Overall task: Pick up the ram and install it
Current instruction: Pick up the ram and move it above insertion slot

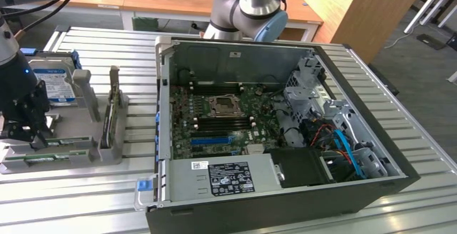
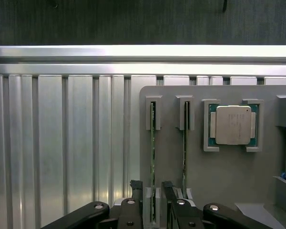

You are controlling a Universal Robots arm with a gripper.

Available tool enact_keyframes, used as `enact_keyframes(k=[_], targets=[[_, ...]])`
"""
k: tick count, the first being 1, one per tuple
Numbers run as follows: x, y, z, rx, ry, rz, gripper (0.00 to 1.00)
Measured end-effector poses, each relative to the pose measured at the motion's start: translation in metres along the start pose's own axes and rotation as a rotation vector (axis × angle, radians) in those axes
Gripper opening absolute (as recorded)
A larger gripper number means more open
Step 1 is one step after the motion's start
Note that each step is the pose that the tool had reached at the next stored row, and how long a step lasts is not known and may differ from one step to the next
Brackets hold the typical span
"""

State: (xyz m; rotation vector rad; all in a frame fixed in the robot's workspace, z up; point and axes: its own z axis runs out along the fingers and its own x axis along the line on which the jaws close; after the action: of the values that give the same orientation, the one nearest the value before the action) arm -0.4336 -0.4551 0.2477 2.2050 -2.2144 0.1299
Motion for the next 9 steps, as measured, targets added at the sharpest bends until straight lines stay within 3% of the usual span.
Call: enact_keyframes(k=[9], targets=[[-0.0002, 0.0002, 0.0038, 0.0002, 0.0000, 0.000, 0.30]])
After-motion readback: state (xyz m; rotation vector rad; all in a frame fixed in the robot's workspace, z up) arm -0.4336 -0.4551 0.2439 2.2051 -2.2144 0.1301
